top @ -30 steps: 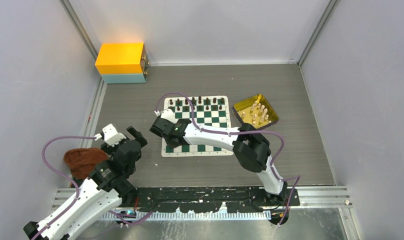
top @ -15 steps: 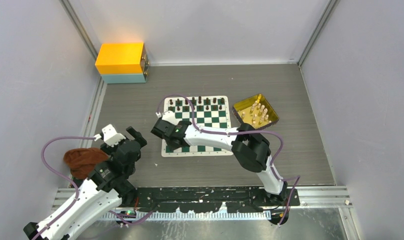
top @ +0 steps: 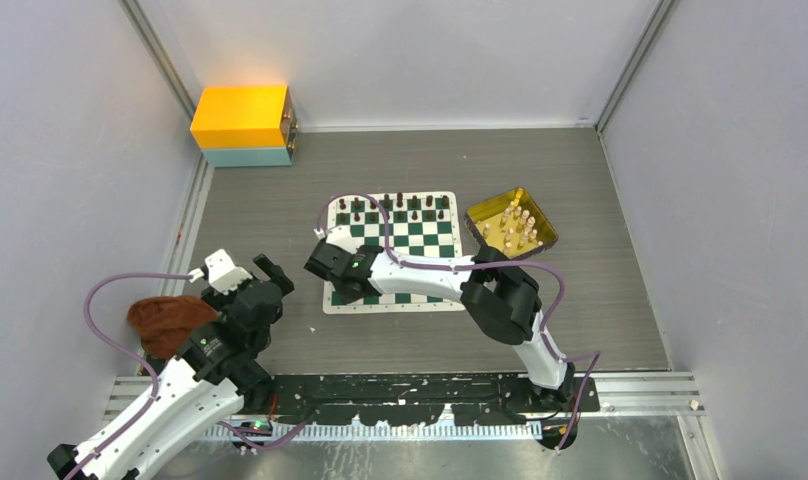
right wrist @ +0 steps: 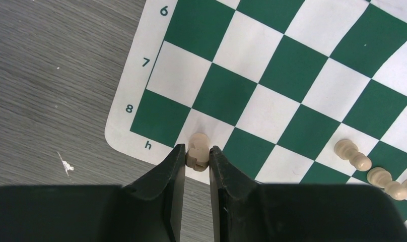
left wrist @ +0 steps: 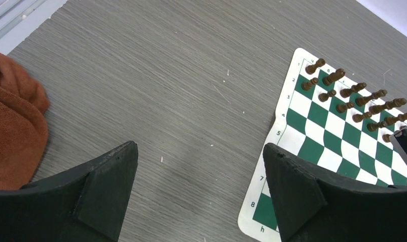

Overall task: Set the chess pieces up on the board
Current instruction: Place the chess piece on the chessboard, then pick up the chess piece from the storage box.

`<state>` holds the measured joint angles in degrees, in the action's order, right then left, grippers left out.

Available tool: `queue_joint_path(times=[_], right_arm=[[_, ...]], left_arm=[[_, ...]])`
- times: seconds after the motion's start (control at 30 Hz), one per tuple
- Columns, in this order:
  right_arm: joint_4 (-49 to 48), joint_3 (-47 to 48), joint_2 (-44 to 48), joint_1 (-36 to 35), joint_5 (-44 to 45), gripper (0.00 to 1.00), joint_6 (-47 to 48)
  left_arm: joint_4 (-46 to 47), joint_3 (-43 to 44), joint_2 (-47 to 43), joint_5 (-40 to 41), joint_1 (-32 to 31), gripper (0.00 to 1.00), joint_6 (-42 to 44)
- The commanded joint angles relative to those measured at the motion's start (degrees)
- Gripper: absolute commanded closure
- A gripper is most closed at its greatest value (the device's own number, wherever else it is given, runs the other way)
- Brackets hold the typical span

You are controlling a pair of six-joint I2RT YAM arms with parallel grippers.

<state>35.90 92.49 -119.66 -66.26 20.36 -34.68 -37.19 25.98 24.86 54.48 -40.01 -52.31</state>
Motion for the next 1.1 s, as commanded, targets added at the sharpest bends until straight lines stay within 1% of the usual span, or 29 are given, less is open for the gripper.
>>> queue_joint_path(times=[0.0,0.13,0.2,0.37,0.5,0.77,0.87,0.93,1.0,1.07], right_arm=[[-2.06,-0.16,-0.09,0.08,0.12,0.93,-1.27],[-2.13,-0.29,-0.12,0.13,-0.05,0.84,-1.22],[-2.28,-0.30,0.01,0.16,-0.14,0.74,-1.11],[-1.89,0.61,0.38,0.13,-0.32,0.60,-0.18],[-0.83,1.99,0.90,0.08,0.09,0.57,0.85],[0.28,3.82,3.42,0.14,2.41,0.56,2.60],[0.85,4.87,5.61,0.84,5.45,0.56,3.89],[0.72,4.79,7.69,2.25,7.25,0.56,4.68],[0.59,4.17,10.10,4.52,8.28,0.56,5.32],[0.18,2.95,12.92,7.49,9.08,0.56,5.94]], left_arm=[[0.55,-0.06,-0.25,2.39,0.02,0.05,-0.51],[0.54,-0.14,-0.34,2.39,0.01,0.04,-0.51],[0.35,-0.22,-0.43,2.39,0.00,0.03,-0.51],[0.22,-0.14,-0.59,2.36,-0.05,0.02,-0.59],[0.20,0.03,-0.52,2.22,0.01,0.02,-0.75],[0.80,1.04,0.43,2.89,0.02,0.02,-1.42],[5.18,1.99,2.09,4.06,0.01,0.01,0.52],[9.79,3.11,4.48,5.30,0.01,0.00,3.42],[17.68,3.62,7.57,6.08,0.02,0.00,8.63],[28.01,3.60,11.45,6.13,0.02,0.00,15.12]])
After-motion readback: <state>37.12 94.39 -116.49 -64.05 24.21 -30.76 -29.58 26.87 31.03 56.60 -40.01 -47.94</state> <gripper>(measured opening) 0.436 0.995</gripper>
